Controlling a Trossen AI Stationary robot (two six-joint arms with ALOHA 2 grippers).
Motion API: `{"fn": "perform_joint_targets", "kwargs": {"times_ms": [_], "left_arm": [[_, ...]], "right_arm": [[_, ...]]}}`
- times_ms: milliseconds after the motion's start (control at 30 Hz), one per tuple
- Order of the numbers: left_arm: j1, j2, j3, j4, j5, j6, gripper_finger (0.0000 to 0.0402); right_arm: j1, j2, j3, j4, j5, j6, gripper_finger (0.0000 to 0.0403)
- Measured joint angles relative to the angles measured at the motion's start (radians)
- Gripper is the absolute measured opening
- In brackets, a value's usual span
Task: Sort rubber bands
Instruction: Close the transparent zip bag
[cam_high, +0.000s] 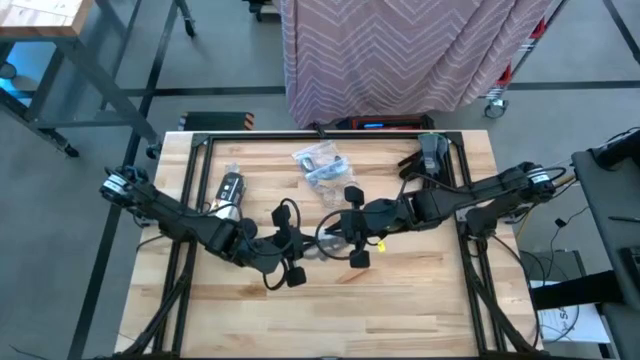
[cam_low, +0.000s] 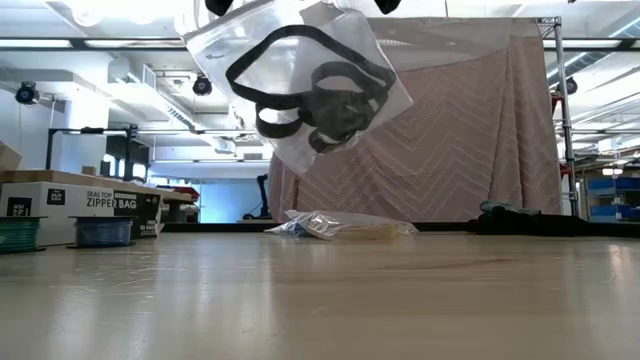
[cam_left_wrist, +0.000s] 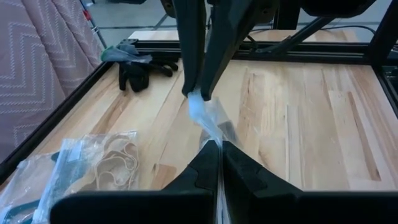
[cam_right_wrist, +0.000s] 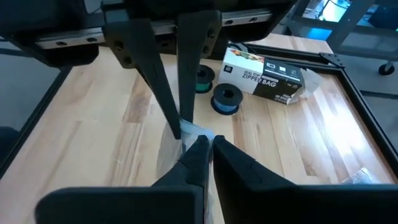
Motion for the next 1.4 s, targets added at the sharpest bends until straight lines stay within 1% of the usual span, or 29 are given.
{"fn": "perform_joint_targets", "kwargs": {"times_ms": [233, 300, 467, 767, 900, 1033, 1067, 1200, 1333, 1400], "left_arm": [[0.001, 0.000, 0.000, -0.003, -0.013, 0.000, 0.0000], [0.002, 0.000, 0.000, 0.007, -0.014, 0.000, 0.0000], [0.002, 0.000, 0.000, 0.001, -0.017, 0.000, 0.0000], [0.002, 0.000, 0.000, -0.010, -0.016, 0.000, 0.0000], [0.001, 0.000, 0.000, -0.019, -0.009, -0.001, 0.0000], [0.001, 0.000, 0.001, -0.015, -0.003, -0.003, 0.0000], [0.001, 0.000, 0.002, -0.013, -0.003, -0.003, 0.0000], [0.001, 0.000, 0.002, -0.015, 0.017, -0.003, 0.0000], [0.000, 0.000, 0.002, -0.016, 0.024, -0.002, 0.0000], [0.000, 0.000, 0.002, -0.018, 0.025, -0.001, 0.0000]], "right_arm": [[0.001, 0.000, 0.000, 0.000, -0.106, -0.001, 0.0008], [0.003, 0.001, 0.000, -0.001, -0.121, -0.003, 0.0009], [0.001, 0.002, 0.000, -0.001, -0.116, -0.001, 0.0009], [0.002, 0.001, 0.000, 0.004, -0.030, -0.003, 0.0009], [0.001, 0.000, 0.000, 0.004, -0.013, -0.007, 0.0009], [0.000, 0.000, 0.000, 0.007, 0.066, -0.012, 0.0009], [0.000, 0.000, 0.000, 0.007, 0.071, -0.011, 0.0009], [-0.001, 0.001, 0.000, 0.004, 0.067, -0.013, 0.0009], [0.000, 0.001, 0.000, 0.004, 0.003, -0.033, 0.0009], [0.000, 0.000, 0.000, 0.004, -0.011, -0.035, 0.0009]]}}
